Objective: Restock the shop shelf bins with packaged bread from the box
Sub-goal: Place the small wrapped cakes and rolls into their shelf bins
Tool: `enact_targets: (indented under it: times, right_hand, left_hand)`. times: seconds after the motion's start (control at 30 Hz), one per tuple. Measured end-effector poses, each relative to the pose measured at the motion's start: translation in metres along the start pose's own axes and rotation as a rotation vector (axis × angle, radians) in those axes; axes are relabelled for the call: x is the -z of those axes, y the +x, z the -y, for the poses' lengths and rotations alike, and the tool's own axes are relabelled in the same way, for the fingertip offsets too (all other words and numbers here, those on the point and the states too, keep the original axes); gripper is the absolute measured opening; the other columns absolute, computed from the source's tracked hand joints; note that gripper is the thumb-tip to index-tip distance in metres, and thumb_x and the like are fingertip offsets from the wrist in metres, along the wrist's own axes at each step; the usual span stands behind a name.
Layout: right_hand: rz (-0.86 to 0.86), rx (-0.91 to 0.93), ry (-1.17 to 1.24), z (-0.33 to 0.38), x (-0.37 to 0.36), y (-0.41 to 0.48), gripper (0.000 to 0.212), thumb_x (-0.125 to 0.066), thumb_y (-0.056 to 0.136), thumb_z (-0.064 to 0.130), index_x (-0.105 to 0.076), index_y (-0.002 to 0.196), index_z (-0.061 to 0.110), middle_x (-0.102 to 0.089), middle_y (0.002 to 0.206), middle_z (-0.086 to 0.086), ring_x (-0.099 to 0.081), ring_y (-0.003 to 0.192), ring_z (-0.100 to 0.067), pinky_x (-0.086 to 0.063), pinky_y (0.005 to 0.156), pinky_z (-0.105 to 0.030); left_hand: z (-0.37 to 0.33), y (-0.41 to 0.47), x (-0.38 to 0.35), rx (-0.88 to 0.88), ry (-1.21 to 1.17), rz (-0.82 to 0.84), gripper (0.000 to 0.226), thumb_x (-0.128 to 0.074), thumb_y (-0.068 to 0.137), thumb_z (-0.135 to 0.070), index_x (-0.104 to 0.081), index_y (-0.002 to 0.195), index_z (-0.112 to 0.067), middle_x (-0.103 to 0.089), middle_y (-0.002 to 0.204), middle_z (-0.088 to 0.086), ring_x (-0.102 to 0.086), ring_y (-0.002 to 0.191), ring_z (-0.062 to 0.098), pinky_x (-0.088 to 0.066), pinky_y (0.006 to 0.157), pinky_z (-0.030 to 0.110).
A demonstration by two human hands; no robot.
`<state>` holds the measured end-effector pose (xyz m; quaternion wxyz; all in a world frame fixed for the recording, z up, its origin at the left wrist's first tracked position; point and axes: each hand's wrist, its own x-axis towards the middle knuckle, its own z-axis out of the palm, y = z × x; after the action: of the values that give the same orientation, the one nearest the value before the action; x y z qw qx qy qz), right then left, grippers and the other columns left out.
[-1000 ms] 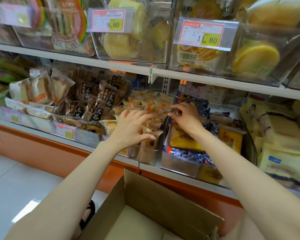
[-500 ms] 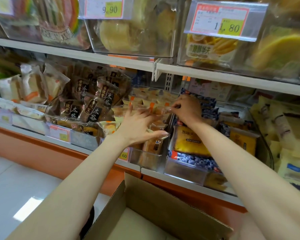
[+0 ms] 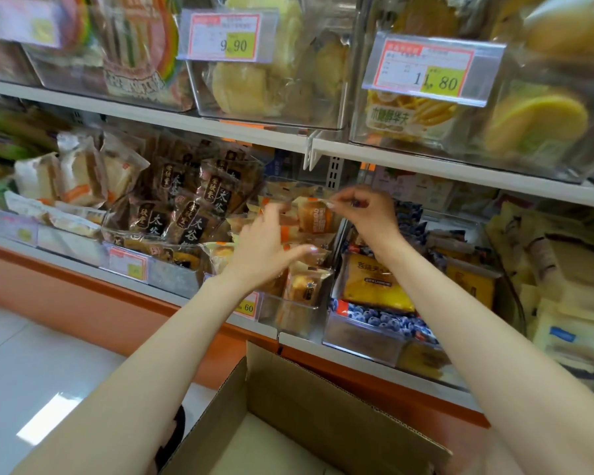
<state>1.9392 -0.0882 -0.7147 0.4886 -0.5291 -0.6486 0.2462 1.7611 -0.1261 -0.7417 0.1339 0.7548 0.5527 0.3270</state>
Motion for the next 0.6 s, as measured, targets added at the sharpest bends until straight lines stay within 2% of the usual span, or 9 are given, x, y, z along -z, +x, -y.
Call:
enact_targets:
  times: [0.07,0.1,0.17,0.23,0.33,0.43,0.5,0.6]
  right_hand:
    - [0.026,0.014,0.030,0.005,0.002,-0.010,0.007,-0.071,0.082,0.014,-0.068,0.079,0.020,-0.063,0.101,0.001,-0.055,0.098,-0.008,-0.037,0.082,-0.011]
    - [0.037,0.039,0.027,0.007,0.001,-0.015,0.007,-0.072,0.081,0.015,-0.069,0.079,0.020,-0.062,0.100,0.002,-0.054,0.098,-0.008,-0.036,0.080,-0.007]
    - [0.058,0.110,0.013,0.011,-0.001,-0.025,0.006,-0.074,0.080,0.016,-0.070,0.078,0.020,-0.060,0.097,0.006,-0.053,0.098,-0.005,-0.033,0.078,0.000]
    - [0.098,0.159,0.015,0.014,-0.003,-0.036,0.007,-0.075,0.078,0.016,-0.070,0.077,0.020,-0.058,0.097,0.009,-0.051,0.097,-0.001,-0.033,0.077,0.001]
    - [0.194,0.242,-0.018,0.017,-0.006,-0.048,0.004,-0.075,0.079,0.016,-0.073,0.081,0.018,-0.059,0.100,0.007,-0.053,0.098,-0.004,-0.043,0.081,-0.008]
    - [0.228,0.296,-0.043,0.016,-0.004,-0.054,0.023,-0.074,0.080,0.014,-0.071,0.101,0.022,-0.063,0.106,0.005,-0.056,0.102,-0.003,-0.042,0.086,-0.009]
    - [0.199,0.238,-0.049,0.014,0.001,-0.053,0.039,-0.072,0.080,0.011,-0.064,0.114,0.030,-0.063,0.111,0.009,-0.055,0.107,-0.002,-0.039,0.088,-0.008]
    - [0.121,0.108,-0.084,0.004,0.006,-0.047,0.045,-0.070,0.081,0.010,-0.058,0.118,0.033,-0.062,0.113,0.009,-0.054,0.112,-0.008,-0.043,0.096,-0.024]
  left_hand:
    - [0.003,0.000,0.005,-0.004,-0.090,-0.189,0.076,-0.074,0.076,-0.037,-0.035,0.134,-0.008,-0.046,0.134,0.010,-0.045,0.122,0.023,-0.036,0.101,0.031]
    - [0.004,0.000,0.007,-0.041,-0.071,-0.250,0.075,-0.075,0.075,-0.034,-0.037,0.134,-0.008,-0.047,0.132,0.010,-0.046,0.120,0.023,-0.037,0.101,0.033]
    - [0.007,-0.002,0.009,-0.113,0.036,-0.287,0.068,-0.076,0.074,-0.035,-0.046,0.131,-0.013,-0.052,0.126,0.007,-0.048,0.115,0.024,-0.040,0.098,0.041]
    - [0.007,-0.008,0.006,-0.158,0.168,-0.286,0.056,-0.074,0.074,-0.038,-0.055,0.123,-0.020,-0.059,0.118,0.001,-0.051,0.109,0.022,-0.035,0.091,0.039]
    - [0.005,-0.017,-0.001,-0.188,0.272,-0.350,0.035,-0.071,0.076,-0.039,-0.064,0.107,-0.024,-0.067,0.101,-0.004,-0.057,0.097,0.022,-0.027,0.079,0.034]
    - [0.005,-0.022,-0.002,-0.140,0.270,-0.386,0.023,-0.069,0.078,-0.035,-0.066,0.098,-0.025,-0.067,0.091,-0.006,-0.057,0.092,0.021,-0.023,0.076,0.033]
    - [0.006,-0.023,0.002,-0.074,0.206,-0.375,0.020,-0.068,0.080,-0.036,-0.065,0.097,-0.026,-0.064,0.088,-0.008,-0.054,0.091,0.018,-0.022,0.076,0.031]
    - [0.009,-0.024,0.009,0.051,0.033,-0.331,0.019,-0.066,0.082,-0.039,-0.064,0.094,-0.024,-0.057,0.084,-0.011,-0.050,0.087,0.013,-0.032,0.079,0.032]
